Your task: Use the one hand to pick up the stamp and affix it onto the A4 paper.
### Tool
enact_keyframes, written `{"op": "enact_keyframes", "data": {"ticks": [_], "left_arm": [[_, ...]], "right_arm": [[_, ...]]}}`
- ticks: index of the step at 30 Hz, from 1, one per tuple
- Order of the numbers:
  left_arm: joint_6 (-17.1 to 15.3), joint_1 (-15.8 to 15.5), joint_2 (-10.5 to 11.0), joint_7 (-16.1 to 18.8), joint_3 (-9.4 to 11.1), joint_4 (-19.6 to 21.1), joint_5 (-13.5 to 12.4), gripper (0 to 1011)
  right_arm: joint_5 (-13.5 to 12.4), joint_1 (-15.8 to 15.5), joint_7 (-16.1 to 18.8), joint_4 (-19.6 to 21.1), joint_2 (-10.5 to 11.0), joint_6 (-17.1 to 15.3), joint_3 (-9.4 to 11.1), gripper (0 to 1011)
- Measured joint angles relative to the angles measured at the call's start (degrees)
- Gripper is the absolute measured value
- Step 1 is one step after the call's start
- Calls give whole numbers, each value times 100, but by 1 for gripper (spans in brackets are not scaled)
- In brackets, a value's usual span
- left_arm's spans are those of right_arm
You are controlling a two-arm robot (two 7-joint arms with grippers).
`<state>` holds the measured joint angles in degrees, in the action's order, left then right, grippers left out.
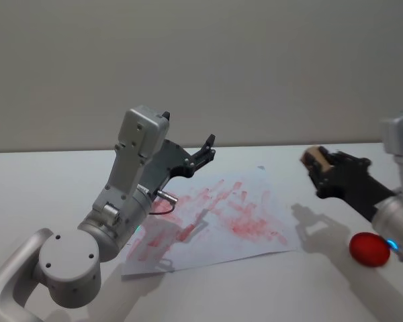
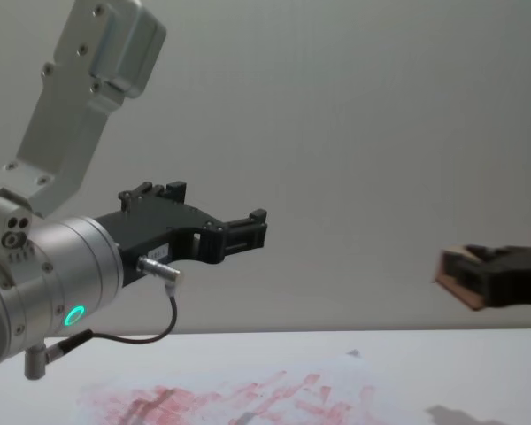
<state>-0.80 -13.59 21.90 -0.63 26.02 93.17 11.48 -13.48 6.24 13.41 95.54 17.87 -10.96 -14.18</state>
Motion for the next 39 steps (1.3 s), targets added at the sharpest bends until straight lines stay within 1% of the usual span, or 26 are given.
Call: {"op": "enact_keyframes", "data": {"ticks": [1, 9, 12, 18, 27, 39], "left_arm": [[0, 0, 0, 0, 0, 0, 0, 1001], [0, 0, 0, 0, 0, 0, 0, 1001], [0, 0, 0, 0, 0, 0, 0, 1001], [0, 0, 0, 0, 0, 0, 0, 1001], [0, 0, 0, 0, 0, 0, 0, 1001], [0, 0, 0, 0, 0, 0, 0, 1001]], "right_arm": [[-78, -95, -118, 100, 67, -59, 38, 217], [-378, -574, -543, 490, 408, -372, 237, 217], [-471, -735, -650, 569, 527, -512, 300, 217], [-569, -945, -737, 620, 697, -737, 381, 217], [-558, -1058, -732, 568, 814, -968, 423, 217], [-470, -1114, -682, 475, 848, -1148, 419, 217]]}}
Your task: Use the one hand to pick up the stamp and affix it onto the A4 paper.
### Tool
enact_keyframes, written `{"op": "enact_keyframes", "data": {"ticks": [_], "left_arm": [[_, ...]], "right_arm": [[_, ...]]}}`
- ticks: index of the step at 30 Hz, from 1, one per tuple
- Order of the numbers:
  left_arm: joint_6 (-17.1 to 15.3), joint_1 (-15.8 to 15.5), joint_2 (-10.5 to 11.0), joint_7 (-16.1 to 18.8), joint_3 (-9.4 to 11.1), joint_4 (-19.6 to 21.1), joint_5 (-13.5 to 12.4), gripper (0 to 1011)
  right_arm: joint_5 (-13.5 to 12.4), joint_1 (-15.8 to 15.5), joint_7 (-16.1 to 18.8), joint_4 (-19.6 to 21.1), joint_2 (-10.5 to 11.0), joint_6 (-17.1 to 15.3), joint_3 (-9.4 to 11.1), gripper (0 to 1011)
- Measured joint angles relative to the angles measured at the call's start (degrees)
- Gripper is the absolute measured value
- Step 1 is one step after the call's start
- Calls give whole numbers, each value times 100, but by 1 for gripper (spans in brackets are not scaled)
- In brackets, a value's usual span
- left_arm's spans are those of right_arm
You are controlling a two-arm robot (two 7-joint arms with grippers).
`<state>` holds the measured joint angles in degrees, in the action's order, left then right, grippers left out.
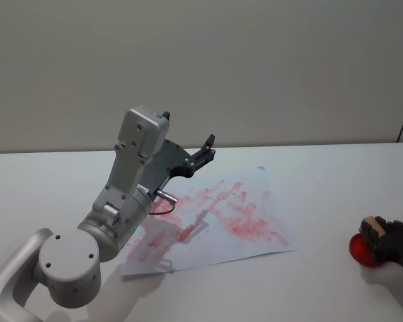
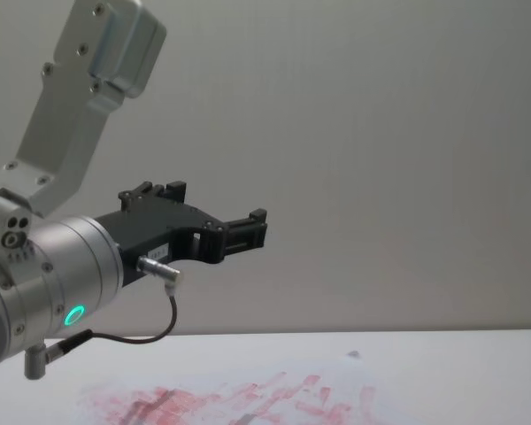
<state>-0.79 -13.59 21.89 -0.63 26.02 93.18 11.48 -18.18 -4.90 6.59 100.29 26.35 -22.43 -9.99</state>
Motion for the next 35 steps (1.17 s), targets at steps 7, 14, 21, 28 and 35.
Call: {"op": "enact_keyframes", "data": {"ticks": [7, 14, 21, 28, 35], "left_arm": [[0, 0, 0, 0, 0, 0, 0, 1001], [0, 0, 0, 0, 0, 0, 0, 1001], [0, 0, 0, 0, 0, 0, 0, 1001], [0, 0, 0, 0, 0, 0, 0, 1001], [0, 0, 0, 0, 0, 0, 0, 1001]], "right_arm": [[42, -40, 18, -27, 1, -57, -16, 217], [67, -63, 28, -44, -1, -88, -28, 379], [84, -76, 35, -53, -5, -110, -33, 626], [91, -83, 39, -57, -5, -119, -37, 838], [96, -86, 41, -62, -6, -122, -40, 998]]}}
